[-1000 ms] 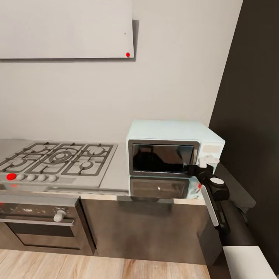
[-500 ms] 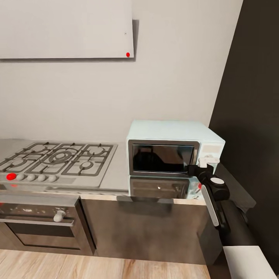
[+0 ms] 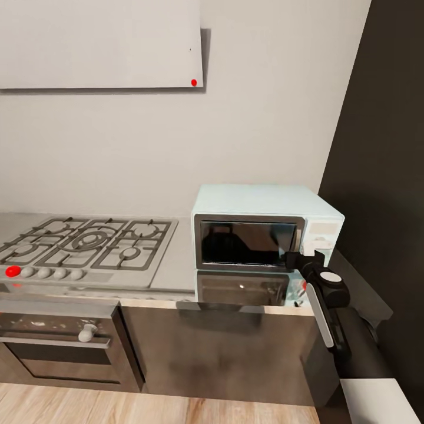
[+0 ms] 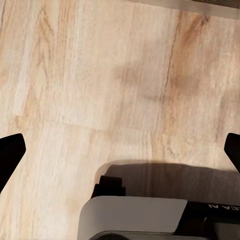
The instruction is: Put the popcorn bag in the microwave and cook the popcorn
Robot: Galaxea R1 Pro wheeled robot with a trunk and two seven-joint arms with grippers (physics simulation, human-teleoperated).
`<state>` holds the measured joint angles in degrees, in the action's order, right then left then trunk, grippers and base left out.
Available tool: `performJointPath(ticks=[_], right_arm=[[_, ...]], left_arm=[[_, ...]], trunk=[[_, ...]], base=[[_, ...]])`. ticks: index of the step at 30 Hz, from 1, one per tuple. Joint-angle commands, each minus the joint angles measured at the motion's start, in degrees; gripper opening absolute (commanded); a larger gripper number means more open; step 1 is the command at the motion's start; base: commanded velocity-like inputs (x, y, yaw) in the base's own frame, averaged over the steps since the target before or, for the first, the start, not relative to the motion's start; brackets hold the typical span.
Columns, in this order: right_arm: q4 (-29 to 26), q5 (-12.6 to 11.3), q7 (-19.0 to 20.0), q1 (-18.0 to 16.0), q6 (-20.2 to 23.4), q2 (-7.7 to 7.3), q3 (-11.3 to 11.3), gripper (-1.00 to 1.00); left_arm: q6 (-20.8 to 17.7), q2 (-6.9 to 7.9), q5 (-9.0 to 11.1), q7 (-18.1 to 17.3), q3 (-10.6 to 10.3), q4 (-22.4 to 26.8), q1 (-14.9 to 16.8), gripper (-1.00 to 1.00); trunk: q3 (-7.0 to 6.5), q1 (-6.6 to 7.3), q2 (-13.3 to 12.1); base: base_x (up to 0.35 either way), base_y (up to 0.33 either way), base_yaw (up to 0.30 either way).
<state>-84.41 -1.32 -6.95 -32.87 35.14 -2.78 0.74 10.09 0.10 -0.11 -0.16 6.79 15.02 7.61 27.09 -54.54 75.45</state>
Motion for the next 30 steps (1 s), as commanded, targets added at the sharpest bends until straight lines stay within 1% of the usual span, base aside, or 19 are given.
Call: performJointPath(ticks=[1,7,8,26,30], right_arm=[[1.44,-0.08,-0.12,-1.06,-0.03,-0.03,0.08,1.00],[1.44,-0.05,-0.09,-1.06,-0.05,-0.02,0.13,1.00],[1.44,-0.03,-0.08,-1.06,-0.06,-0.03,0.13,-1.00],[1.44,-0.08,-0.08,-1.06,0.01,-0.03,0.14,-1.00],[1.44,-0.08,-0.08,-1.06,0.01,-0.02,0.14,-1.00]], left_arm=[[0.22,-0.01,-0.02,-0.02,0.15,-0.08,0.05,1.00],[0.19,-0.02,0.00,-0.02,0.15,-0.08,0.05,1.00],[0.19,-0.02,0.01,-0.02,0.15,-0.08,0.05,1.00],[0.24,-0.03,0.03,-0.02,0.15,-0.08,0.04,1.00],[0.20,-0.03,0.03,-0.02,0.15,-0.08,0.04,1.00]], trunk=[[0.05,-0.01,0.01],[0.05,-0.01,0.01],[0.05,-0.01,0.01],[0.05,-0.01,0.01],[0.05,-0.01,0.01]], base=[[0.000,0.000,0.000],[0.054,0.000,0.000],[0.038,0.000,0.000],[0.002,0.000,0.000],[-0.117,0.000,0.000]])
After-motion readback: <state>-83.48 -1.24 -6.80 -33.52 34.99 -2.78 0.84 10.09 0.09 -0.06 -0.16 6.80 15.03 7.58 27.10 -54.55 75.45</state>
